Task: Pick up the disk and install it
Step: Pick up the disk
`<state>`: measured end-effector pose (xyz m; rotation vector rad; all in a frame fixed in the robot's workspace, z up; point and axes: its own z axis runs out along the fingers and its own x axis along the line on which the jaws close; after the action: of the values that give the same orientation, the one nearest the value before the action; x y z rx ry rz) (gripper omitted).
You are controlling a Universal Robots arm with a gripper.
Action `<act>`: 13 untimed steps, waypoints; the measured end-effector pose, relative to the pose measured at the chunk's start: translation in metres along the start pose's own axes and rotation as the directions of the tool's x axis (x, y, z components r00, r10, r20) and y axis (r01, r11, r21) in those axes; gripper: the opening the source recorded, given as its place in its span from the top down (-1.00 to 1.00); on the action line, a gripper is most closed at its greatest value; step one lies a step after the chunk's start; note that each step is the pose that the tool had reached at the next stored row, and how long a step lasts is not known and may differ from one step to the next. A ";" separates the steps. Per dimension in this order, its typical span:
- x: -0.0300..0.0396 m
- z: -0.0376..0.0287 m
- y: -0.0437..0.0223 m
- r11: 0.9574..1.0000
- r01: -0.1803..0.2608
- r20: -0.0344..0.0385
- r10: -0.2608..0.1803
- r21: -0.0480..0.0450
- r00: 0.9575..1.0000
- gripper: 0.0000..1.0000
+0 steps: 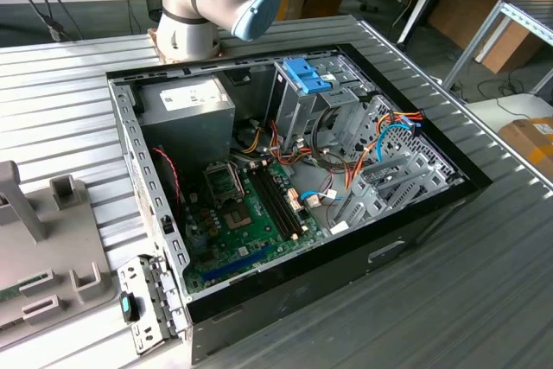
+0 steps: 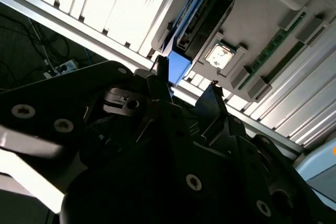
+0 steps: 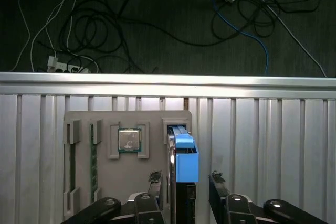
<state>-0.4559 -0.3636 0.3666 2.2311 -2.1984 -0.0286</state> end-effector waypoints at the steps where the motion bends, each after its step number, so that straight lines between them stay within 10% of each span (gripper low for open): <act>1: 0.0000 0.0001 0.0000 1.000 0.000 0.000 0.000 0.000 1.000 0.04; 8: 0.0000 0.0018 0.0001 1.000 0.000 0.000 0.000 0.001 1.000 -0.11; 13: 0.0001 0.0145 -0.0001 1.000 0.000 0.000 0.000 0.000 1.000 -0.11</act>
<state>-0.4561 -0.3636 0.3521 2.2318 -2.1983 -0.0282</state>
